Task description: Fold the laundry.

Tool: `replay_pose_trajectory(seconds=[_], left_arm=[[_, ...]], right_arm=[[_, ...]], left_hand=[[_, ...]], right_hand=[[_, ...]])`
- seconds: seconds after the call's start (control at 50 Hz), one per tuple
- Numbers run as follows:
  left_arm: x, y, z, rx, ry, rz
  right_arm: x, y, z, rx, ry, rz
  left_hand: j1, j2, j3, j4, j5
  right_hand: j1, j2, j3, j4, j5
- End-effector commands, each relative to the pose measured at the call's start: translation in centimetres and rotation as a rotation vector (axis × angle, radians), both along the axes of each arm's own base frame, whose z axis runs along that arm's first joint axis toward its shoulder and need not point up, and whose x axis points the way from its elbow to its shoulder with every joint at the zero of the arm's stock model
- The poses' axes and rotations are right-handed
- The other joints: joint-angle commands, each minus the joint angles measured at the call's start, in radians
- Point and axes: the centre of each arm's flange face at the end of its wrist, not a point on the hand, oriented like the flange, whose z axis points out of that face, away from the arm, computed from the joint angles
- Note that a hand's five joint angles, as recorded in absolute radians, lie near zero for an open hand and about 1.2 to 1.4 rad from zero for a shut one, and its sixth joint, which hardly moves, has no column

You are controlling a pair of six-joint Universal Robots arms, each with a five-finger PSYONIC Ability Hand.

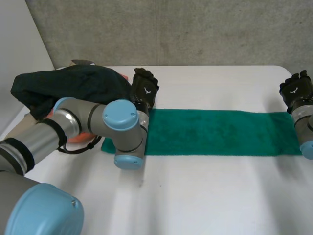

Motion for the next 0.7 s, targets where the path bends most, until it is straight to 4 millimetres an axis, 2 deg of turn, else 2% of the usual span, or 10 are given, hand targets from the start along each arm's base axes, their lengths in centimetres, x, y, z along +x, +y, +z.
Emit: replay_pose_trajectory(seconds=[0.02,0.1,0.22,0.3,0.42,0.48,0.52,0.7], left_arm=[[0.4,2.2,4.2,0.023,0.116,-0.037],[0.9,4.0,4.9,0.072,0.150,-0.057],[2.7,6.3,4.9,0.152,0.163,-0.061],[4.0,7.8,4.2,0.221,0.180,-0.059],[4.7,8.6,3.2,0.264,0.178,-0.054],[4.9,8.7,2.9,0.273,0.170,-0.049],[5.0,8.8,3.1,0.272,0.171,-0.049],[5.7,9.4,5.5,0.238,0.203,-0.053]], right_arm=[[-0.1,3.9,3.2,0.108,-0.160,0.016],[-1.9,5.5,3.9,0.191,-0.244,0.021],[-4.0,7.1,3.0,0.346,-0.305,0.036],[-5.6,6.9,2.2,0.371,-0.324,0.008],[-6.6,6.5,0.0,0.418,-0.326,-0.020],[-7.3,6.2,-0.8,0.429,-0.312,-0.038],[-8.0,5.8,-1.1,0.424,-0.310,-0.054],[-12.3,4.0,0.6,0.319,-0.254,-0.197]], left_hand=[[-0.017,-0.030,-0.034,-0.027,-0.049],[-0.017,-0.030,-0.034,-0.027,-0.049],[-0.017,-0.030,-0.034,-0.027,-0.049],[-0.017,-0.030,-0.034,-0.027,-0.049],[-0.017,-0.030,-0.034,-0.027,-0.049],[-0.017,-0.030,-0.034,-0.027,-0.049],[-0.017,-0.030,-0.034,-0.027,-0.049],[-0.017,-0.030,-0.034,-0.027,-0.049]], right_hand=[[-0.061,-0.046,-0.041,-0.035,-0.050],[-0.061,-0.046,-0.041,-0.035,-0.050],[0.020,0.034,0.039,0.046,0.030],[0.140,0.155,0.159,0.166,0.150],[0.237,0.252,0.257,0.263,0.248],[0.658,0.673,0.678,0.684,0.669],[1.158,1.173,1.178,1.184,1.169],[1.161,1.176,1.181,1.187,1.172]])
